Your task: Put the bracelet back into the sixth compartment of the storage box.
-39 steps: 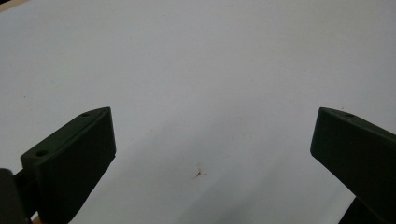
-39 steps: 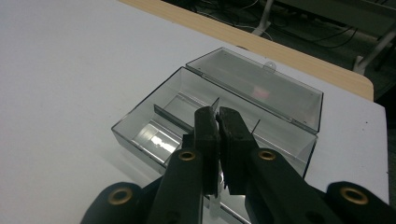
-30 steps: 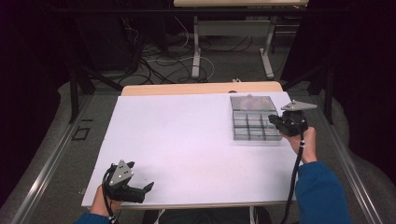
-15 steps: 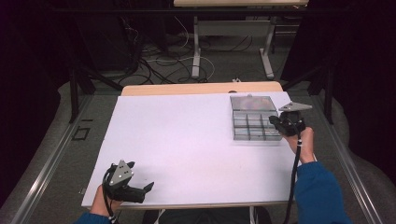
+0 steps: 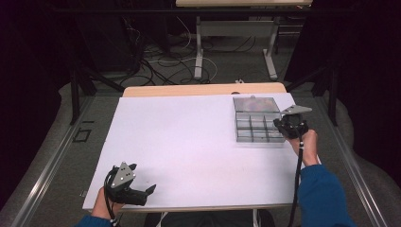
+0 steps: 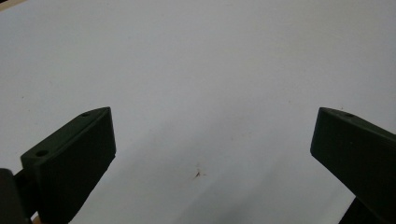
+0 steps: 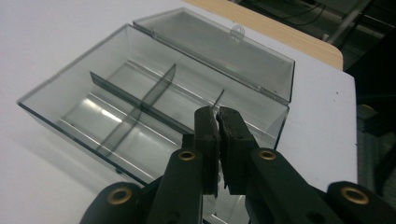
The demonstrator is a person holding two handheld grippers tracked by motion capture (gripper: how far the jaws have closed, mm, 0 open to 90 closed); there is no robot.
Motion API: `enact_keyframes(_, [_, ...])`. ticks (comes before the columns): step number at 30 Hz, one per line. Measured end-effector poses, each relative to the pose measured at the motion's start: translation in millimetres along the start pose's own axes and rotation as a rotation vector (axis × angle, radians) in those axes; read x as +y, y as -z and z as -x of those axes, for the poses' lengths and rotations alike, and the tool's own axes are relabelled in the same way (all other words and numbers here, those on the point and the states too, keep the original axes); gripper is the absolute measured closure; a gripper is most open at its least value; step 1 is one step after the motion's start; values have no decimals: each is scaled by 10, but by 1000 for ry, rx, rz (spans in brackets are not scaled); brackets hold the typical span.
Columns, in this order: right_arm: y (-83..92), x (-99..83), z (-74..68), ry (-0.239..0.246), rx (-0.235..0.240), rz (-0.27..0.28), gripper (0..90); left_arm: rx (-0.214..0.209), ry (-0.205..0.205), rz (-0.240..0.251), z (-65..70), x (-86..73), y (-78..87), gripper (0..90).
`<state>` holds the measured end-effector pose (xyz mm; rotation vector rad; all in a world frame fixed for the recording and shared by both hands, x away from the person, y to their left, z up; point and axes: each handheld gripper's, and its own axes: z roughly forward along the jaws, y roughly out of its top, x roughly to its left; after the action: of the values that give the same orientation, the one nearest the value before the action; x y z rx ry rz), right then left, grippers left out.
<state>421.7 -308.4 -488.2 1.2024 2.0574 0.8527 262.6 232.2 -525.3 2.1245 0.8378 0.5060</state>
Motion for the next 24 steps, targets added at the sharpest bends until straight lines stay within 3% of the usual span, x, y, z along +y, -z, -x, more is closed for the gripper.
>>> enact_keyframes(6, [-127,-56,-60,13,-23,-72,853,0,1,1,2,-2,3,0])
enact_keyframes(9, [-144,-56,-58,-6,-6,-86,743,1,2,2,3,-3,7,0])
enact_keyframes(10, [-126,-58,-52,-26,25,-86,687,0,1,2,3,-2,5,0])
enact_keyframes(13, [-93,-59,-42,-51,48,-74,608,-1,0,-1,4,-2,2,0])
enact_keyframes(14, [-60,-57,-27,-81,94,-67,530,0,1,0,3,-2,5,0])
enact_keyframes(15, [-60,-57,-27,-81,94,-67,530,3,3,8,4,-4,4,0])
enact_keyframes(16, [-12,-53,-24,-105,128,-58,450,2,2,7,4,-4,4,0])
enact_keyframes(18, [11,-50,-26,-108,142,-54,412,1,2,1,6,-1,7,0])
enact_keyframes(19, [57,-46,-53,-119,181,-39,319,2,1,4,6,-1,9,0])
enact_keyframes(20, [57,-46,-53,-119,181,-39,319,5,2,11,6,-4,6,0])
enact_keyframes(21, [108,-33,-100,-121,217,-32,240,3,3,11,4,-5,6,0])
enact_keyframes(23, [133,-26,-124,-117,239,-29,208,2,3,10,6,-5,6,0])
enact_keyframes(24, [171,-3,-196,-111,272,-22,154,3,3,9,9,-5,7,0])
